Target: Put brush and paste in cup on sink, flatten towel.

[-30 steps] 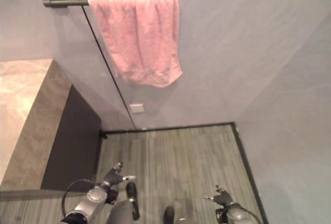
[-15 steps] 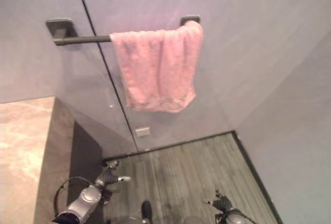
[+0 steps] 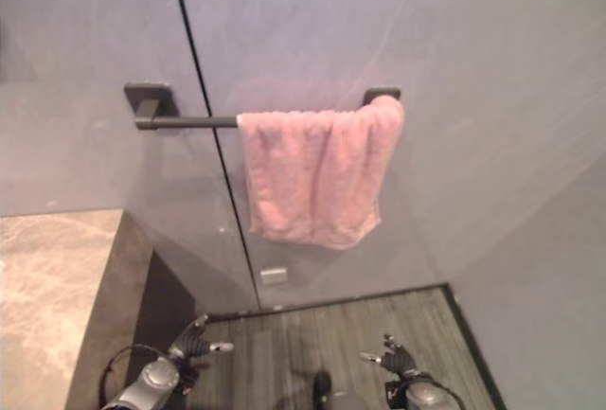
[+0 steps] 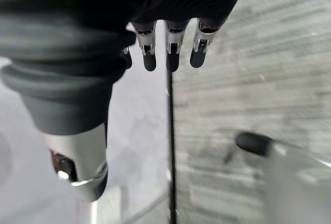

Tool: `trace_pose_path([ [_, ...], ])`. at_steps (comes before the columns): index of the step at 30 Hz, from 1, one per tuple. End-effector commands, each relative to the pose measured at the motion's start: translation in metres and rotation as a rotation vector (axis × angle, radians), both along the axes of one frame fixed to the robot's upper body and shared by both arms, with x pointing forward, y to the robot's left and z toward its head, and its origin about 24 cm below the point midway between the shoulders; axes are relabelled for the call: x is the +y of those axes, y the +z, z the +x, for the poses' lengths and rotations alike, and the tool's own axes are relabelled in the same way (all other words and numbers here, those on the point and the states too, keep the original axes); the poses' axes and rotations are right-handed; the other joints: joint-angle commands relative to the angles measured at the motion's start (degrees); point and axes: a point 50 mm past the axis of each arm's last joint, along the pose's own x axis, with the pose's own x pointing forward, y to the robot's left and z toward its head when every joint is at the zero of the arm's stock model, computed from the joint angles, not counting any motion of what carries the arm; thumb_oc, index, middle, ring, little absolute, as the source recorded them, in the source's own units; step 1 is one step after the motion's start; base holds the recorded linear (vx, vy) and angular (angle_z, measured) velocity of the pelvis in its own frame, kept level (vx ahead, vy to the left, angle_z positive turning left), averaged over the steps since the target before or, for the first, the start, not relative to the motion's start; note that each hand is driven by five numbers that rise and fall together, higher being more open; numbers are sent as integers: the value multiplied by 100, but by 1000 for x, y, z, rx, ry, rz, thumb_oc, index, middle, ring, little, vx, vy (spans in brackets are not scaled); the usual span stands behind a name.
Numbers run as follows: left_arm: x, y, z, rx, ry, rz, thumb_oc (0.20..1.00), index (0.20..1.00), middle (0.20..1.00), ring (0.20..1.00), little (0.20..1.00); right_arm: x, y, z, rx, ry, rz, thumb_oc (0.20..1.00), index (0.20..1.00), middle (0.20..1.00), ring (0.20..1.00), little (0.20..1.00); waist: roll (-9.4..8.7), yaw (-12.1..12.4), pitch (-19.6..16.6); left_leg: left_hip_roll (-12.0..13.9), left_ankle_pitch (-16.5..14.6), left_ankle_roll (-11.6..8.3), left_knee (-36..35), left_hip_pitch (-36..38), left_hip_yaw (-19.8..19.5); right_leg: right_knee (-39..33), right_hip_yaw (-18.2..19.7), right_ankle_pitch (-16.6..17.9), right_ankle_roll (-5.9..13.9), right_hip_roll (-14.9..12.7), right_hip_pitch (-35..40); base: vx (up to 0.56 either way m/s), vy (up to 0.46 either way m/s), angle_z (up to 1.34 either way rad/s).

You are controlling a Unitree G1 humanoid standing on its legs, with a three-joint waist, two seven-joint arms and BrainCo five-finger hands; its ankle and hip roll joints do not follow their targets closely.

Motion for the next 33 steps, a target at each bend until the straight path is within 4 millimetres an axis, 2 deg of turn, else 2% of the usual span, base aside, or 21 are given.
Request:
trace_pose_path([
  [1,0,18,26,-119,-6,-4,1000,1000,1000,1000,1000,-27,24,23,-129,-10,-81,1000,1000,1000,1000,1000,-66,9,121,129,541,-341,1337,-672,149,-63,97,-68,347,-32,332,39,-90,9],
  [2,0,18,25,-118,-6,-4,1000,1000,1000,1000,1000,-27,24,23,-129,-10,-81,1000,1000,1000,1000,1000,-62,4,119,134,529,-343,1366,-690,141,-66,90,-66,344,-27,330,18,-84,11],
  [5,7,23,32,-143,11,18,1000,1000,1000,1000,1000,-39,39,32,-191,6,-113,1000,1000,1000,1000,1000,-167,81,386,216,965,-673,2722,-1483,116,-109,-56,-141,177,-95,474,-19,-124,10],
  [6,7,24,32,-144,11,18,1000,1000,1000,1000,1000,-39,39,32,-191,6,-113,1000,1000,1000,1000,1000,-163,75,386,218,960,-673,2736,-1494,109,-109,-62,-143,177,-93,471,27,-61,22],
  [7,10,25,35,-157,37,21,1000,1000,1000,1000,1000,-46,42,33,-195,12,-146,1000,1000,1000,1000,1000,-159,35,357,523,877,-566,2334,-1533,406,-161,-196,-205,195,-156,527,46,-11,15],
  [8,9,25,35,-157,37,20,1000,1000,1000,1000,1000,-46,42,33,-195,12,-146,1000,1000,1000,1000,1000,-161,41,360,519,879,-565,2313,-1512,416,-162,-188,-207,198,-160,535,69,21,35],
  [9,10,25,35,-155,44,27,1000,1000,1000,1000,1000,-48,43,32,-201,-1,-149,1000,1000,1000,1000,1000,-157,9,315,724,809,-525,1929,-1469,532,-184,-241,-224,243,-204,552,64,81,45],
  [10,11,26,36,-161,47,35,1000,1000,1000,1000,1000,-52,47,34,-218,-13,-153,1000,1000,1000,1000,1000,-153,21,280,856,751,-499,1486,-1411,531,-191,-221,-254,291,-249,562,160,206,49],
  [11,14,27,35,-174,58,45,1000,1000,1000,1000,1000,-56,53,38,-244,-23,-159,1000,1000,1000,1000,1000,-75,90,236,1022,934,-546,684,-1333,128,-126,-89,-344,356,-296,552,141,170,23],
  [12,14,27,35,-174,58,44,1000,1000,1000,1000,1000,-57,53,37,-244,-23,-159,1000,1000,1000,1000,1000,-77,86,236,1015,966,-551,624,-1300,127,-114,-94,-356,354,-301,553,189,274,-9],
  [13,13,29,36,-185,51,38,1000,1000,1000,1000,1000,-60,58,44,-268,-37,-150,1000,1000,1000,1000,1000,45,81,209,1002,1046,-608,458,-1206,-385,-27,92,-416,375,-384,565,122,201,-38],
  [15,14,29,35,-182,48,38,1000,1000,1000,1000,1000,-61,58,43,-270,-43,-145,1000,1000,1000,1000,1000,82,38,180,1024,1028,-625,238,-1051,-273,-23,88,-414,400,-412,595,111,200,-77],
  [17,16,36,37,-206,2,49,1000,1000,1000,1000,1000,-67,70,51,-326,-70,-147,1000,1000,1000,1000,1000,170,16,23,878,980,-590,-37,-768,-191,-34,150,-317,491,-541,580,113,243,-28],
  [21,33,53,40,-259,-23,89,1000,1000,1000,1000,1000,-69,91,68,-417,-44,-156,1000,1000,1000,1000,1000,154,84,-44,740,908,-466,-247,-537,-9,-75,320,-168,629,-691,572,34,170,-10],
  [22,33,53,40,-259,-23,89,1000,1000,1000,1000,1000,-69,91,68,-417,-43,-155,1000,1000,1000,1000,1000,150,90,-40,738,910,-464,-256,-527,1,-77,329,-166,632,-693,574,5,139,-10],
  [24,48,67,44,-308,-12,118,1000,1000,1000,1000,1000,-70,106,79,-486,-38,-151,1000,1000,1000,1000,1000,109,129,-58,694,918,-432,-422,-422,68,-91,380,-106,708,-754,558,-4,122,-17],
  [27,53,78,48,-347,-13,117,1000,1000,1000,1000,1000,-73,115,85,-517,-28,-158,1000,1000,1000,1000,1000,78,169,-86,659,905,-401,-502,-347,109,-137,391,-60,761,-802,583,11,85,-1],
  [28,55,90,53,-394,-37,105,1000,1000,1000,1000,1000,-75,124,92,-547,-7,-157,1000,1000,1000,1000,1000,61,197,-112,641,891,-391,-519,-321,126,-185,409,-21,788,-838,614,18,71,-1],
  [29,55,90,53,-394,-37,105,1000,1000,1000,1000,1000,-75,124,92,-547,-6,-157,1000,1000,1000,1000,1000,61,197,-111,641,890,-391,-519,-320,126,-185,410,-20,788,-838,615,13,60,-6],
  [32,60,108,61,-458,-63,96,1000,1000,1000,1000,1000,-78,139,105,-575,50,-169,1000,1000,1000,1000,1000,25,254,-138,634,880,-396,-543,-287,152,-267,397,28,821,-880,644,2,28,-7],
  [33,59,120,65,-501,-78,61,1000,1000,1000,1000,1000,-79,149,112,-593,91,-172,1000,1000,1000,1000,1000,-1,301,-158,646,876,-410,-564,-267,164,-323,381,53,828,-888,660,7,1,-5],
])
